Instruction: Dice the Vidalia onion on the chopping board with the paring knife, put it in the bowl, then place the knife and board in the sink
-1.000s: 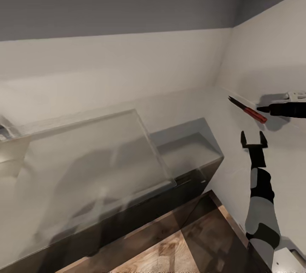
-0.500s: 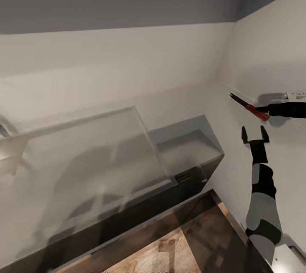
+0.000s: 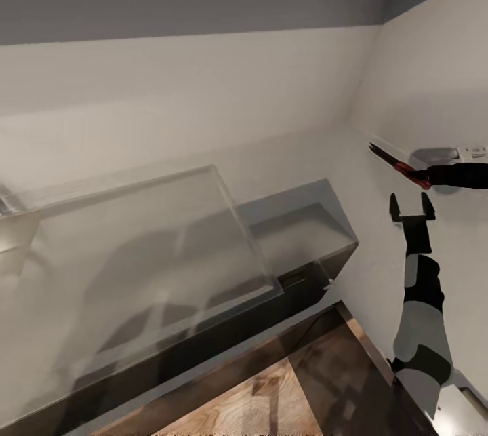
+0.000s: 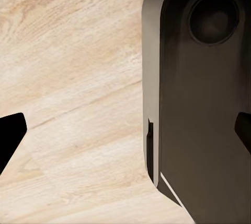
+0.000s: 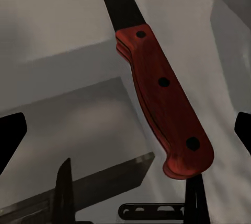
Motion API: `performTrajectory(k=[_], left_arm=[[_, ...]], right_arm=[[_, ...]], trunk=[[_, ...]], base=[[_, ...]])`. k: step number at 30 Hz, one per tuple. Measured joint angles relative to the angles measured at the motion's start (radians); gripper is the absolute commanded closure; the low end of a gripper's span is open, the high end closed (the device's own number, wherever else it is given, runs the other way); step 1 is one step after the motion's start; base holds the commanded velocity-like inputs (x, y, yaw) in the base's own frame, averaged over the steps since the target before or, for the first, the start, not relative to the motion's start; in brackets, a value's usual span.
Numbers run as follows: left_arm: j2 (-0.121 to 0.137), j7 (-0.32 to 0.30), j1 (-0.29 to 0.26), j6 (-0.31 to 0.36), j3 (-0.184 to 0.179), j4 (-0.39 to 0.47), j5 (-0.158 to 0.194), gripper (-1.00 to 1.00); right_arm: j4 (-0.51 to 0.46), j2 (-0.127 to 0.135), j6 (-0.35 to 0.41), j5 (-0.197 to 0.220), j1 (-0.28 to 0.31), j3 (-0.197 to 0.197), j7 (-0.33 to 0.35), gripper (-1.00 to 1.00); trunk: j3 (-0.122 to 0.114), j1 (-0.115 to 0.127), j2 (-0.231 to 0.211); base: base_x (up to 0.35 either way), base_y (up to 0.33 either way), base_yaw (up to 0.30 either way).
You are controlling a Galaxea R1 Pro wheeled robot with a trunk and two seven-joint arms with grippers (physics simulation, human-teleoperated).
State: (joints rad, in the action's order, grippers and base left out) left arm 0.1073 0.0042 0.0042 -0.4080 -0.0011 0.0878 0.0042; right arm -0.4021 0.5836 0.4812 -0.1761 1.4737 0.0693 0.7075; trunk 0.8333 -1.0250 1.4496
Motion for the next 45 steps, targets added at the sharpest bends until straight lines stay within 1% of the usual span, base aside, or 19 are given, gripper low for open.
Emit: performTrajectory(k=[28, 41, 42, 45], left_arm=[[0.001, 0.000, 0.000, 0.000, 0.000, 0.000, 0.000, -1.00], [0.001, 0.000, 0.000, 0.000, 0.000, 0.000, 0.000, -1.00], [0.002, 0.000, 0.000, 0.000, 0.000, 0.000, 0.000, -1.00], [0.002, 0.000, 0.000, 0.000, 0.000, 0.000, 0.000, -1.00]], right_arm=[[0.000, 0.001, 0.000, -0.001, 0.000, 0.000, 0.000, -1.00], [-0.001, 0.002, -0.004, -0.001, 0.000, 0.001, 0.000, -1.00], [-0.001, 0.002, -0.004, -0.001, 0.000, 0.001, 0.000, 1.00], [-0.001, 0.002, -0.005, -0.001, 0.000, 0.001, 0.000, 1.00]], trunk=[[0.044, 0.000, 0.000], [0.046, 0.000, 0.000], [0.046, 0.000, 0.000], [0.046, 0.000, 0.000]], base=[[0.000, 0.000, 0.000], [0.000, 0.000, 0.000], [0.000, 0.000, 0.000], [0.000, 0.000, 0.000]])
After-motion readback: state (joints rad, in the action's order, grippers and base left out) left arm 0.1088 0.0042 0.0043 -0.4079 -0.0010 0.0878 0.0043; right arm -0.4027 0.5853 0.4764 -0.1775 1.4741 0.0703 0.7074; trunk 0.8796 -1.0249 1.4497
